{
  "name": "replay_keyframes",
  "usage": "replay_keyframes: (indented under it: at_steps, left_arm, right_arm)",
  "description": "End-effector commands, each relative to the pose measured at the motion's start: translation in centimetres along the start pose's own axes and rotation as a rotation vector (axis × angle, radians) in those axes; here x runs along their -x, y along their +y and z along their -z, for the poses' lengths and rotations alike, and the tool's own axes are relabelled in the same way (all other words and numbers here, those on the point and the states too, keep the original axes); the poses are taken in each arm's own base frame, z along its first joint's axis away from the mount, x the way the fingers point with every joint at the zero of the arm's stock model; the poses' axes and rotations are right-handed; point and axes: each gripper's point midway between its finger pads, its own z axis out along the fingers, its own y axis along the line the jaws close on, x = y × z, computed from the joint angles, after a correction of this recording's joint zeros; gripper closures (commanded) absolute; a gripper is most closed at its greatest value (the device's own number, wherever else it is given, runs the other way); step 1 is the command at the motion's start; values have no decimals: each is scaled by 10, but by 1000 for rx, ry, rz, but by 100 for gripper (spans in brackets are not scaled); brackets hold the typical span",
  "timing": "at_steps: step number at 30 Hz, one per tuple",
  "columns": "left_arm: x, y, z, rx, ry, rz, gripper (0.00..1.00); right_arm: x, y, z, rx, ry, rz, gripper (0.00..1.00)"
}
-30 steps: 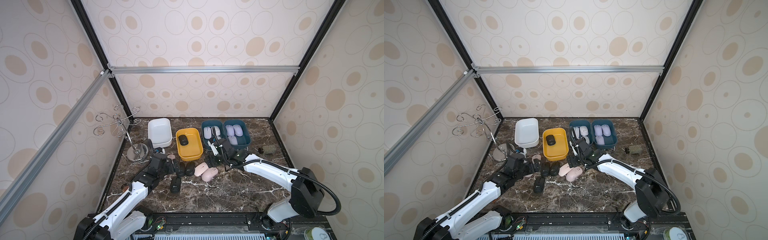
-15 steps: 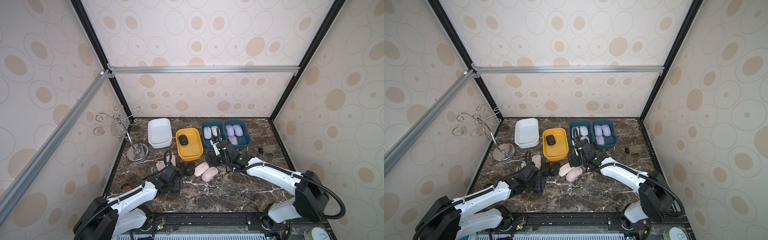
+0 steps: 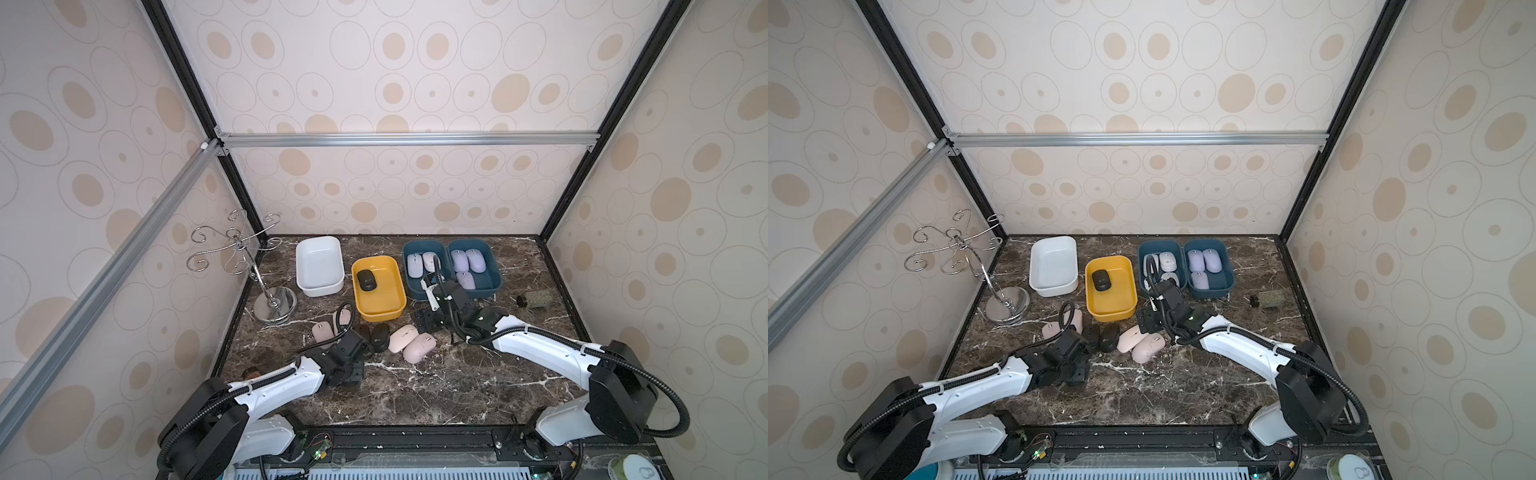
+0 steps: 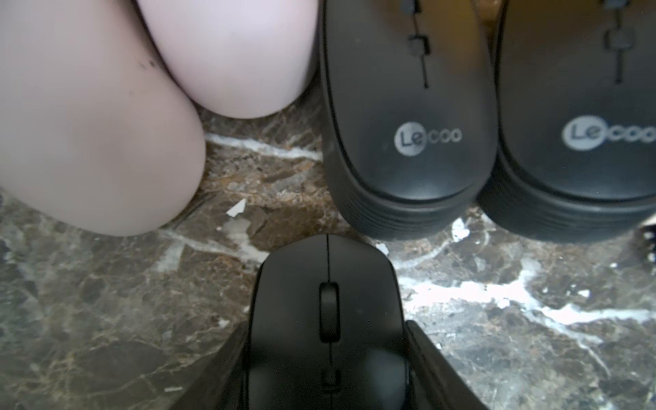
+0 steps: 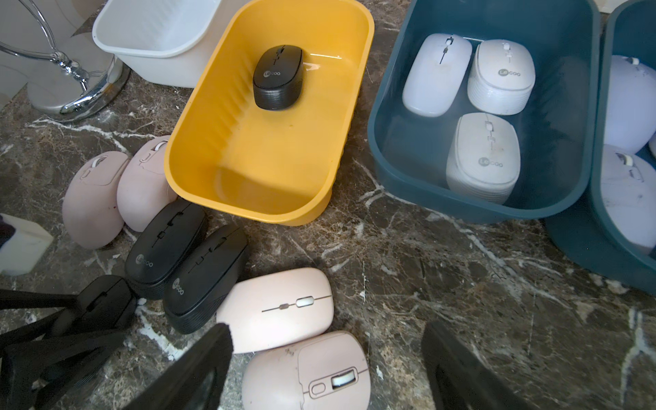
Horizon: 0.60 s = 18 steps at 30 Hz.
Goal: Place the mice by color into the storage box
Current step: Pick up the mouse from the center of the board.
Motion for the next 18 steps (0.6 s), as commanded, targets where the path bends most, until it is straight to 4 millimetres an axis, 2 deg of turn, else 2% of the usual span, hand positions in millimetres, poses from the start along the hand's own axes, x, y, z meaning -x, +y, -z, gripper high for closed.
replay_keyframes:
  at_steps: [1,3,5,10,12,13,14,18]
  left_arm:
    - [-7,1,5,30,41,-25,47]
    - [-5,0,8,34,37,-31,44]
    - [-5,0,9,40,48,-37,34]
    - [-18,-7,2,24,124,-67,28]
    - [-20,-6,1,52,147,-83,20]
    - [-21,-5,0,66,152,-95,13]
    - [-20,-4,0,86,148,-104,1]
    - [-8,-3,3,91,83,-88,0]
  right_arm:
    - [-4,-2,-4,-2,10,-7,14]
    - [-4,-2,-3,-3,9,-7,14]
    - [-4,-1,-3,2,4,-10,14]
    - [-7,-2,-4,-1,14,-9,14]
    - [-7,-1,-4,1,16,-10,14]
    - [-8,-2,-4,-1,21,-9,14]
    - [-7,-1,-3,1,19,-9,14]
    - [-9,-2,-5,-2,20,-14,14]
